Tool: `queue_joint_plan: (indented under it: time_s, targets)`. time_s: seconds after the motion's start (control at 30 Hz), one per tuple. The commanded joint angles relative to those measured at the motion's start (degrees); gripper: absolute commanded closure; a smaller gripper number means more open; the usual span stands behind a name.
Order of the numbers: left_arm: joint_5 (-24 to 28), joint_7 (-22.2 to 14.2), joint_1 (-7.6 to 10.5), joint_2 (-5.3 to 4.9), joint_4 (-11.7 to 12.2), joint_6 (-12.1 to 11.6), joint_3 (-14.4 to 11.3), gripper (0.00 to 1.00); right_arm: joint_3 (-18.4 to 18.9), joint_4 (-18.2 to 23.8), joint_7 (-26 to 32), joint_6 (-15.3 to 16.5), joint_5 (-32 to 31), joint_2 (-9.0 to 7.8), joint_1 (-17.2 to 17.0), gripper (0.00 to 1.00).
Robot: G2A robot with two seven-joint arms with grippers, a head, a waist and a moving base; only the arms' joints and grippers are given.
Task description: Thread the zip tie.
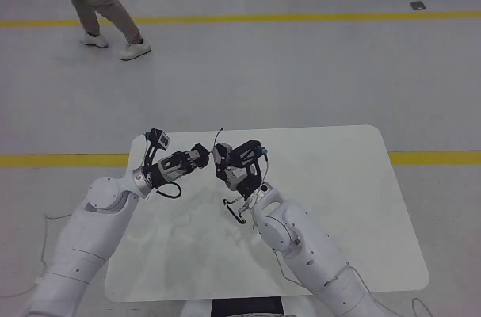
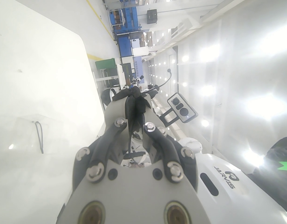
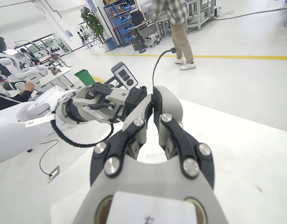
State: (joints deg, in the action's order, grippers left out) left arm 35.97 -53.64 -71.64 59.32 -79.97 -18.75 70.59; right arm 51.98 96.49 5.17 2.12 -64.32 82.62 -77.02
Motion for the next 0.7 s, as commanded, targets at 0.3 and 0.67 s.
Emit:
queue_joint_plan:
  time_s: [0.3, 0.67]
  targets:
    - [0.21, 0.14, -0.29, -0.17, -0.54, 0.22, 0.58, 1.00, 0.39, 1.38, 1.09, -0.78, -0.97, -0.07, -0.98, 0.00]
    - [0.40, 0.93, -0.78, -0.53, -2.36, 2.44, 1.99, 1.00, 2.31, 3.68, -0.26, -0.92, -1.98, -0.56, -3.74, 0.00]
